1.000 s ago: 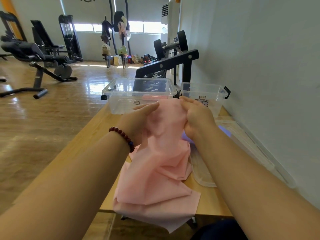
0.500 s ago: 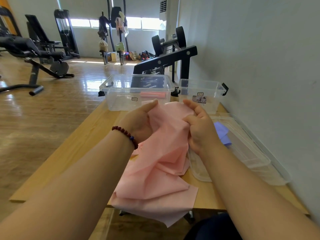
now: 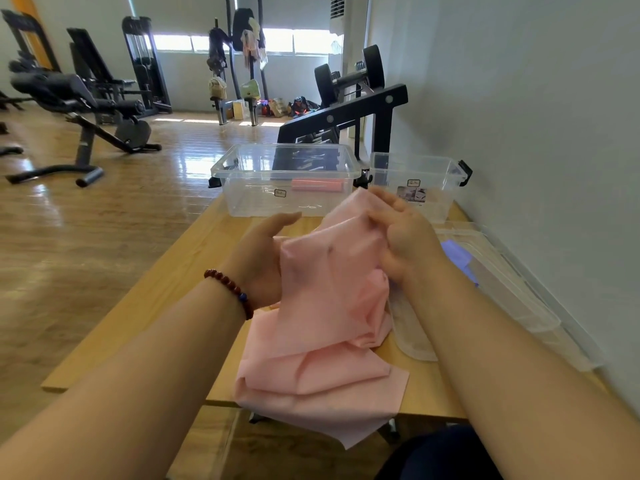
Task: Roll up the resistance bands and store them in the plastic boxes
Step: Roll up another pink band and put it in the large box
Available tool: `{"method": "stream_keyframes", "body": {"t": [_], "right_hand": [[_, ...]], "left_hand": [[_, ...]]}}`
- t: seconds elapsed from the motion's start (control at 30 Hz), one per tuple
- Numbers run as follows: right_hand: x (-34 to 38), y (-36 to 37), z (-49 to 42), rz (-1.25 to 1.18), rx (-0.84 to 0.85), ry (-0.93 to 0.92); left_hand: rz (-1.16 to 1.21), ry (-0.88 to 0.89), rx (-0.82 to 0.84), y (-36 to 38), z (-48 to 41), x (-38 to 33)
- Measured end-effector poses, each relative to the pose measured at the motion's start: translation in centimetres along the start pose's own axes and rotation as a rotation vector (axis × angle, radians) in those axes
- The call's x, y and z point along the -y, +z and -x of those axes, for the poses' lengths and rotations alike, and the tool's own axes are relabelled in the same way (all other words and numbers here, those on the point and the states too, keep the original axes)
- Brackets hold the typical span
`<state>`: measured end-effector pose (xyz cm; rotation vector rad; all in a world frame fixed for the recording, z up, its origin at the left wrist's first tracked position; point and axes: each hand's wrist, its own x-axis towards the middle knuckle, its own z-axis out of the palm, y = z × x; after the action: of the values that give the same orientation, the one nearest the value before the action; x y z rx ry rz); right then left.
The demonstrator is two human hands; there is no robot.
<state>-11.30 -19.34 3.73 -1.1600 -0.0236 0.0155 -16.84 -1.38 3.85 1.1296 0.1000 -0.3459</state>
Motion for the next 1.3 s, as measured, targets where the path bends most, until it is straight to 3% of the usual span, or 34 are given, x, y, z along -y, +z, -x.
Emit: {"method": "stream_keyframes", "body": {"t": [0.1, 0.27, 0.53, 0.7, 0.83, 1.03, 1.1, 1.17, 1.3], "right_hand": [[1.3, 0.5, 0.5, 0.031, 0.096, -0.065], [2.9, 1.1, 0.6, -0.024, 0.107, -0.161], [1.8, 0.5, 0.8, -0.004, 0.106, -0.236], [2.1, 0.4, 0.9, -0.034, 0.178, -0.245], [2.3, 0.5, 0.9, -0.013, 0.214, -0.259], [1.0, -1.2, 1.0, 0.103, 0.119, -0.219], [0.4, -1.7, 1.0, 0.121, 0.005, -0.125], [0.0, -1.8, 1.0, 0.078, -0.067, 0.099], [0.0, -1.4, 0.7, 0.099, 0.004, 0.499]], "left_hand": [[-0.058, -0.097, -0.049, 0.0, -0.4, -0.4], [-0.083, -0.079, -0.139, 0.8, -1.9, -1.7], [-0.032, -0.021, -0.048, 1.1, -1.8, -2.6], [0.058, -0.118, -0.089, 1.5, -1.7, -1.9], [-0.04, -0.167, -0.06, 2.2, -2.3, -1.8], [-0.015, 0.016, -0.203, 2.6, -3.0, -2.2], [-0.021, 0.109, -0.216, 2.0, -3.1, -2.1], [-0.018, 0.188, -0.181, 1.8, -3.1, -2.0], [-0.041, 0.245, -0.135, 2.3, -2.7, -2.1]]}}
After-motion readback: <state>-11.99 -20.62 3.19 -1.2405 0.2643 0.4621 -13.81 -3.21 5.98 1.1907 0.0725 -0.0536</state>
